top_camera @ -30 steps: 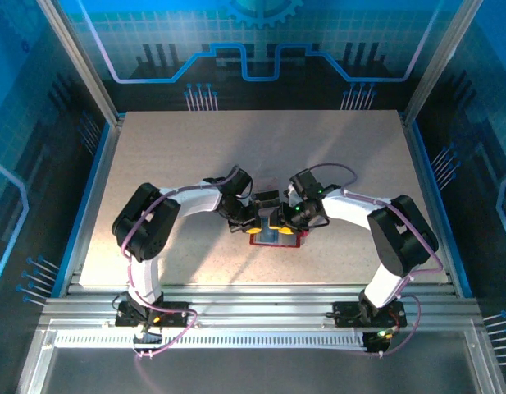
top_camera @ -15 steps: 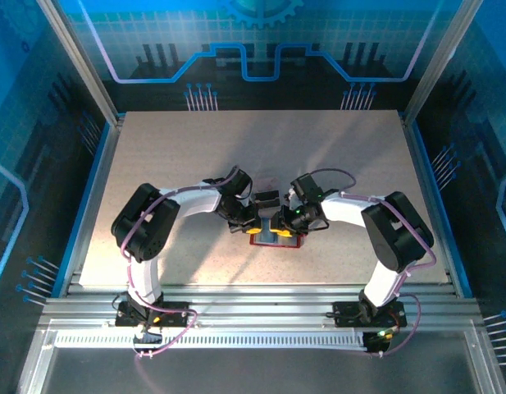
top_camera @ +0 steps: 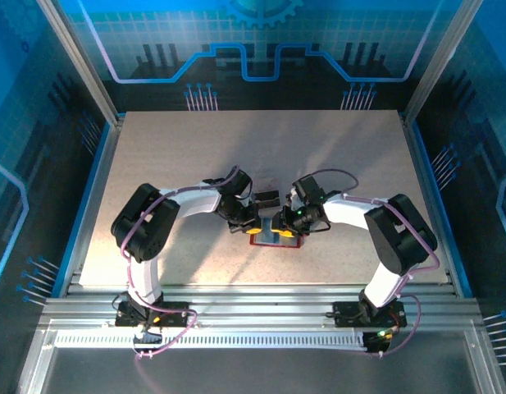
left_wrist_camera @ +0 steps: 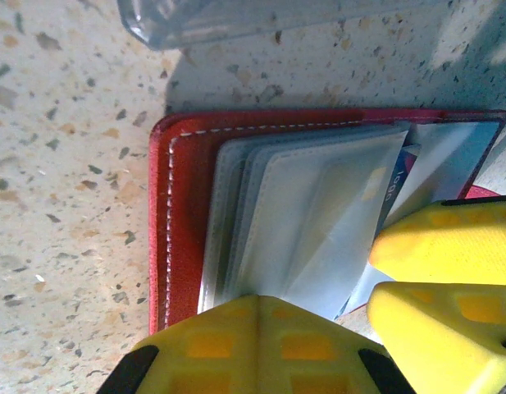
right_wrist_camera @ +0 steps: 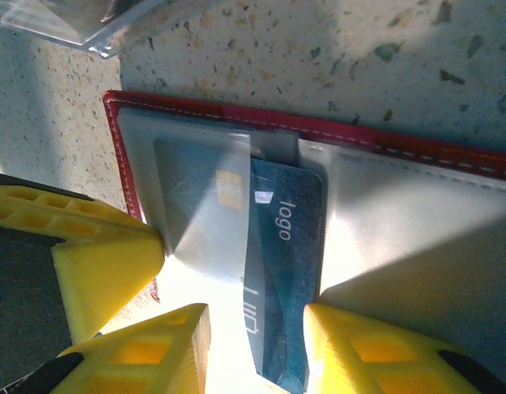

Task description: Take the credit cards out of the card holder

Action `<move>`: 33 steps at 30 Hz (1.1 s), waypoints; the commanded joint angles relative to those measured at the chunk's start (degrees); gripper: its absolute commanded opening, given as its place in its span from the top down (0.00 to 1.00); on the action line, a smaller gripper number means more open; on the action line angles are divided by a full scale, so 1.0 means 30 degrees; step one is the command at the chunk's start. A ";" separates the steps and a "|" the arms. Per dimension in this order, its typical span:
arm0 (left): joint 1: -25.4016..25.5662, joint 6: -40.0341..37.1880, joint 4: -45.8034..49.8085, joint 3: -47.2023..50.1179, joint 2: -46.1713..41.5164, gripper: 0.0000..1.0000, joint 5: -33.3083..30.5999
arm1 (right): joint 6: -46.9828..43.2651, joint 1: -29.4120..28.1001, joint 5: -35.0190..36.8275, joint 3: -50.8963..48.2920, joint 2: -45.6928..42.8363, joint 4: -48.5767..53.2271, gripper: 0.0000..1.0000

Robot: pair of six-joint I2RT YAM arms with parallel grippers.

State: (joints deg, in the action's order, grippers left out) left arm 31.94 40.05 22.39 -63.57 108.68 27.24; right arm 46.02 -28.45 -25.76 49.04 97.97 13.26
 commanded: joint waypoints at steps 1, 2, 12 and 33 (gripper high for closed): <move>0.0020 -0.0350 0.1483 0.0769 0.0452 1.00 -0.0941 | -0.0313 0.0126 0.0527 -0.0379 0.0217 0.0829 0.64; 0.0042 -0.0343 0.1471 0.0770 0.0452 1.00 -0.0973 | -0.0317 0.0121 0.0508 -0.0357 0.0293 0.0854 0.64; 0.0038 -0.0343 0.1541 0.0800 0.0452 1.00 -0.0996 | 0.0434 0.0196 -0.0135 -0.0948 -0.1220 -0.0511 0.64; 0.0023 -0.0402 0.1691 0.0741 0.0455 1.00 -0.0996 | 0.1486 0.0713 -0.1612 -0.2397 0.0702 -0.3188 0.76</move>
State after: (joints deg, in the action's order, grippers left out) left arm 31.94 40.05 22.41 -63.57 108.68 27.22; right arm 49.15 -26.83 -30.98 44.03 98.21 4.99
